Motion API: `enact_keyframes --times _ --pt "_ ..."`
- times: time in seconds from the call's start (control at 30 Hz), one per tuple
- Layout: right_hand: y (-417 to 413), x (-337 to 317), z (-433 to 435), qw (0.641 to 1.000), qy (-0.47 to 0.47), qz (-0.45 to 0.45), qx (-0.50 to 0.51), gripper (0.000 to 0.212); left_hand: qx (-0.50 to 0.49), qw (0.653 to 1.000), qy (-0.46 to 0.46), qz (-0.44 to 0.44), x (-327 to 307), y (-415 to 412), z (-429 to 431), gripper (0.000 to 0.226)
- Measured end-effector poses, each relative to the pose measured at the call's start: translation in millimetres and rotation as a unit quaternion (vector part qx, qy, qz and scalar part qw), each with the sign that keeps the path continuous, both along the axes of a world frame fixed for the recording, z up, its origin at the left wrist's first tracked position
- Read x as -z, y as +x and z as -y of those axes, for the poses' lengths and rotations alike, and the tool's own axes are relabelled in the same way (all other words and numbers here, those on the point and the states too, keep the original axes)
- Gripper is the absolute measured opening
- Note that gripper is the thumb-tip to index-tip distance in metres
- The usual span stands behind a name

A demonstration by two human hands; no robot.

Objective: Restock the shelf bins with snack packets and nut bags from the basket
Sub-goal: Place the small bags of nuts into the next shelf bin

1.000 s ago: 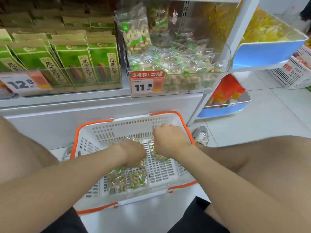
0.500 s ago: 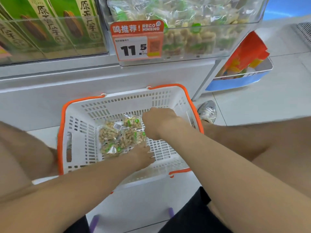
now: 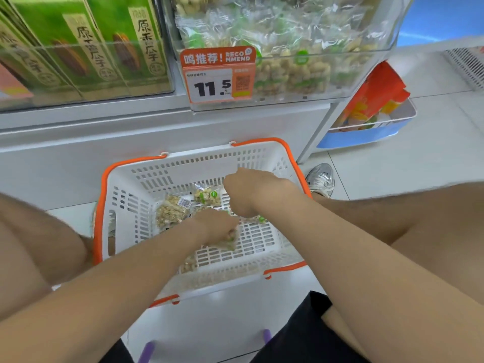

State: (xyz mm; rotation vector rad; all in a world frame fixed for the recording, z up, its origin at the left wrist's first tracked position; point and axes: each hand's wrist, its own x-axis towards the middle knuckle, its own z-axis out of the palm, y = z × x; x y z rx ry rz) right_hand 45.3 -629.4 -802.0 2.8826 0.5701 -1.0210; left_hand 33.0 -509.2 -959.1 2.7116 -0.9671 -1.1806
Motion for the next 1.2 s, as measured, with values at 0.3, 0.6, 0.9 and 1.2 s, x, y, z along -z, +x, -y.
enact_keyframes --times 0.3,0.6,0.9,1.2 --pt "5.4 -66.0 15.8 0.995 0.009 0.065 0.079 0.027 -0.129 0.957 -0.236 0.104 -123.2 43.9 -24.4 0.023" --pt "18.6 -107.2 27.5 0.902 0.253 0.093 0.337 0.016 -0.232 0.833 -0.45 0.224 -244.2 46.7 -38.0 0.02" --pt "32.5 -172.2 14.0 0.686 0.536 0.11 0.48 0.015 -0.391 0.681 -0.54 0.302 -306.6 61.3 -31.8 0.035" --pt "79.5 -187.1 -1.5 0.621 0.588 0.211 0.473 0.049 -0.406 0.725 -0.504 0.233 -328.9 107.1 -22.8 0.014"
